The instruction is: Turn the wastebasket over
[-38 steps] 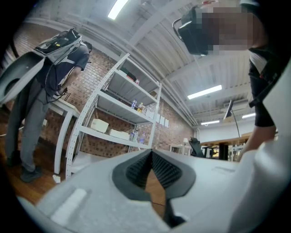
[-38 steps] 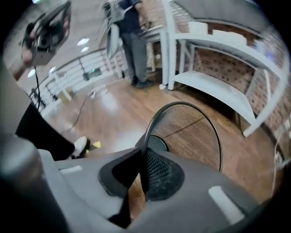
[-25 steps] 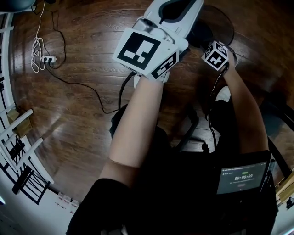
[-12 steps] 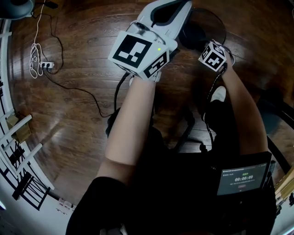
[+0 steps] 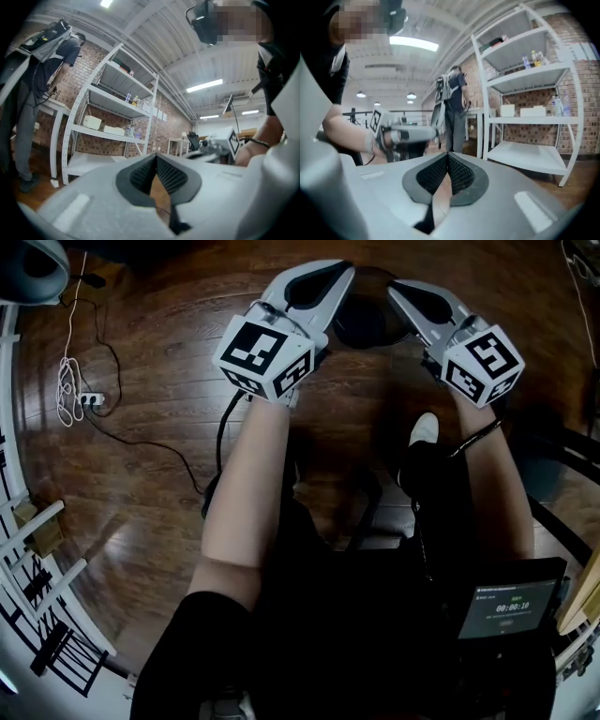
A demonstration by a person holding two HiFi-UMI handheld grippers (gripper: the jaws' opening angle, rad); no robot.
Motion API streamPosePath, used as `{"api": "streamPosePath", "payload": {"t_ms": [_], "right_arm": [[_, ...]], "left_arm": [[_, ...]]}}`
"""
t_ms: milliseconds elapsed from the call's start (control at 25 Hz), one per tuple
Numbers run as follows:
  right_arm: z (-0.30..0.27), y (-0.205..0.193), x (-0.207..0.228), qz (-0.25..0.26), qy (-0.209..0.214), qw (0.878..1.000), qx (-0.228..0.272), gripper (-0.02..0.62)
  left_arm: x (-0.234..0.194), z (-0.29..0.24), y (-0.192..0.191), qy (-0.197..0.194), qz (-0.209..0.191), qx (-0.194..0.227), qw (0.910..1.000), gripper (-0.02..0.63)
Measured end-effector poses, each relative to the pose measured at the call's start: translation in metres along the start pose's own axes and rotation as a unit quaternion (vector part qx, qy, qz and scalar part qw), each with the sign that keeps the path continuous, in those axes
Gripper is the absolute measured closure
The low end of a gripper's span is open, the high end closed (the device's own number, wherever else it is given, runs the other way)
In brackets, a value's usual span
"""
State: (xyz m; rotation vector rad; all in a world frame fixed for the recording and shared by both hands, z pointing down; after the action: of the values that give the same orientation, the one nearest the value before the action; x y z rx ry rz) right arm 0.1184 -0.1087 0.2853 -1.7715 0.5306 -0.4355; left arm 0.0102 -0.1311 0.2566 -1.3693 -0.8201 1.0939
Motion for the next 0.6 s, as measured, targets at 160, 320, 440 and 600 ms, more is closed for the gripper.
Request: {"api": "streamPosePath", "payload": {"t_ms": [160,320,440,600], "right_arm": [[0.037,0.036,0.007,-0.027,-0.052,0.993,0.107,0.585],[0.083,0.019,0.0,-0.03,-0.08,0.987,0.133,0.584],[0.089,0.006,-0.009,-0.025,-0.065,0.988,0.137,0.586],[0.078,-0.001,-0.033,-0.015,-0.027,0.99,0.139,0.586]], "left_arm": [[0.002,-0.002,-0.01,-0.012,-0.002,-0.019,0.9998,0.603],[0.047,0.003,-0.013,-0.031,-0.01,-0.028,0.9991,0.603],[0.068,0.007,-0.023,-0.032,-0.015,-0.031,0.9989,0.604],[0.069,0.014,-0.031,-0.029,-0.013,-0.033,0.9989,0.603]]}}
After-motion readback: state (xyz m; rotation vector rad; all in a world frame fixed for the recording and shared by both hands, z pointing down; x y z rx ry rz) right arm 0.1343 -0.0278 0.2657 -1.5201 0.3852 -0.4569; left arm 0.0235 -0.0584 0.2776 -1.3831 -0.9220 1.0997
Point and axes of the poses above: the fingertips, and each gripper's own axes: z backward along the fingers, x to its right, y out of its top, the point moved 4 cm from there along z, backward along the fingers, and after that the axes turned 10 degrees about -y, right-handed, at the moved point
